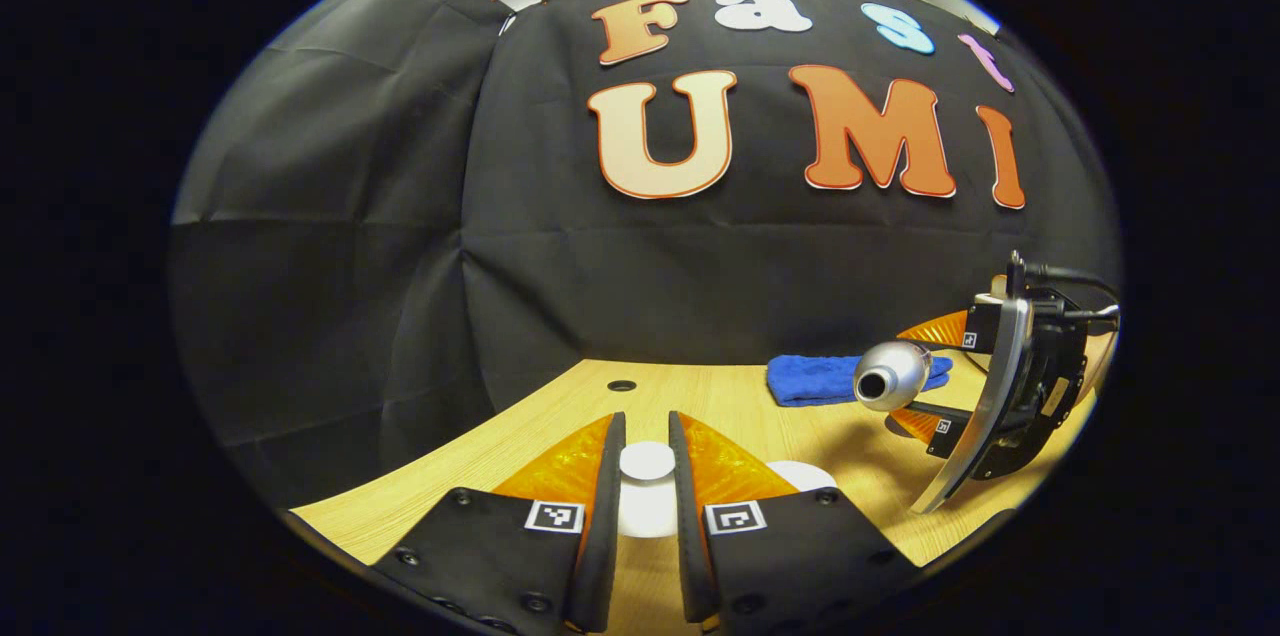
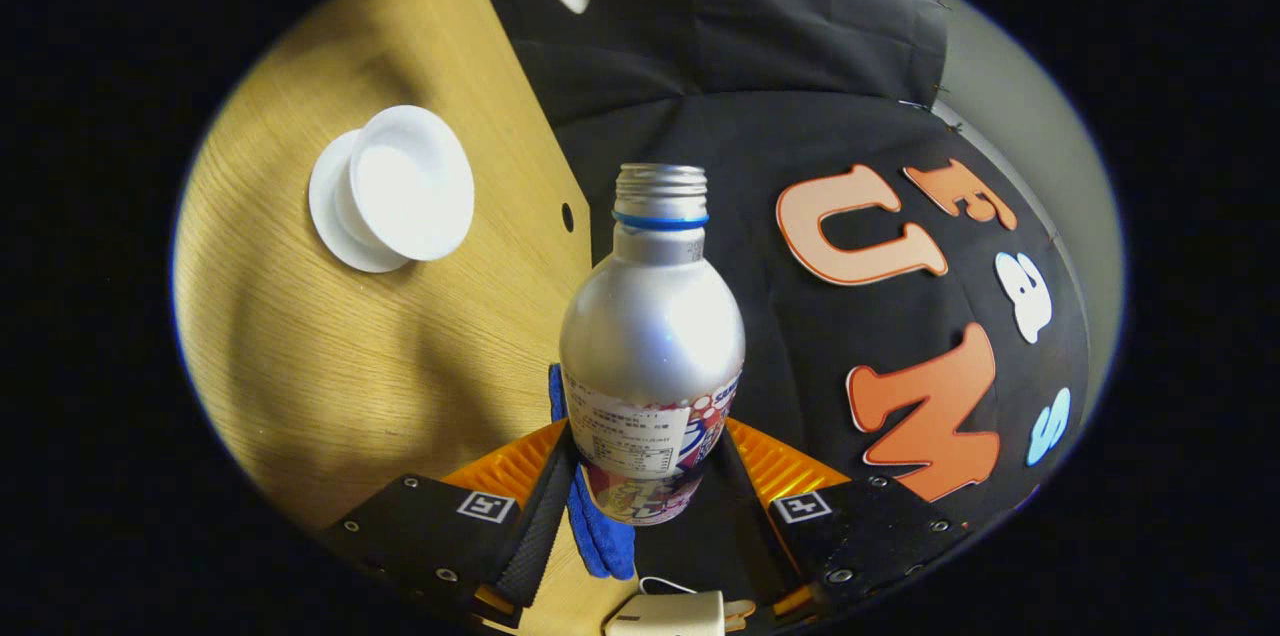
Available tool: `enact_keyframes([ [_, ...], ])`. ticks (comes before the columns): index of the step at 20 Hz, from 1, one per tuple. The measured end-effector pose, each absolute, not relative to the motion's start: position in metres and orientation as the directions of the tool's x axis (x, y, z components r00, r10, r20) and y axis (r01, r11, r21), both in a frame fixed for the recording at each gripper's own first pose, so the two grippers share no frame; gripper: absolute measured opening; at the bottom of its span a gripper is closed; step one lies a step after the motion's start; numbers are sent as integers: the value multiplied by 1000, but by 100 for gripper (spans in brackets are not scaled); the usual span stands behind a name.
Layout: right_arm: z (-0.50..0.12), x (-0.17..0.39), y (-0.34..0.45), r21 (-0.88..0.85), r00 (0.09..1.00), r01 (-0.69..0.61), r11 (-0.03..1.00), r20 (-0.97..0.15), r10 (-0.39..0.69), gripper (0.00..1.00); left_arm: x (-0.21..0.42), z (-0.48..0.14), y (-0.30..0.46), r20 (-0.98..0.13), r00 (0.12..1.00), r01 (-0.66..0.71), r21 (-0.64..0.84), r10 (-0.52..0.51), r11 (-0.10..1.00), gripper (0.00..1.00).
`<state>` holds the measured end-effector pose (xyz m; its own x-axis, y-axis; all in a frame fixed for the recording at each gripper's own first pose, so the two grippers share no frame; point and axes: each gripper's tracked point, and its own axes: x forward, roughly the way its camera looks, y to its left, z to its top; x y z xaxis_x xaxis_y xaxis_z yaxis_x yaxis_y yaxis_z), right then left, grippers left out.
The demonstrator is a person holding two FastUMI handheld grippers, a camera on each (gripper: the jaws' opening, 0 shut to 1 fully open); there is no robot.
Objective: Open the teacup lid with one hand, grasp the water bottle and pour water into the teacup with the other hand; after pouring, place the water bottle on the coaster and then close the teacup lid.
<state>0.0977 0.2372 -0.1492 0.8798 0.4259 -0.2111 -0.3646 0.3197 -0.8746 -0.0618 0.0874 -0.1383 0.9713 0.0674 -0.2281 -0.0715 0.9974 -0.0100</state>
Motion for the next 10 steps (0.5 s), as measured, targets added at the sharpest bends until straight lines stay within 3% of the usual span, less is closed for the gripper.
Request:
enact_keyframes([
  [10,-162,148,201,-610,903,-427,667,-248,352,79,-48,-135,36,-219,976,10,-25,-15,1000,30],
])
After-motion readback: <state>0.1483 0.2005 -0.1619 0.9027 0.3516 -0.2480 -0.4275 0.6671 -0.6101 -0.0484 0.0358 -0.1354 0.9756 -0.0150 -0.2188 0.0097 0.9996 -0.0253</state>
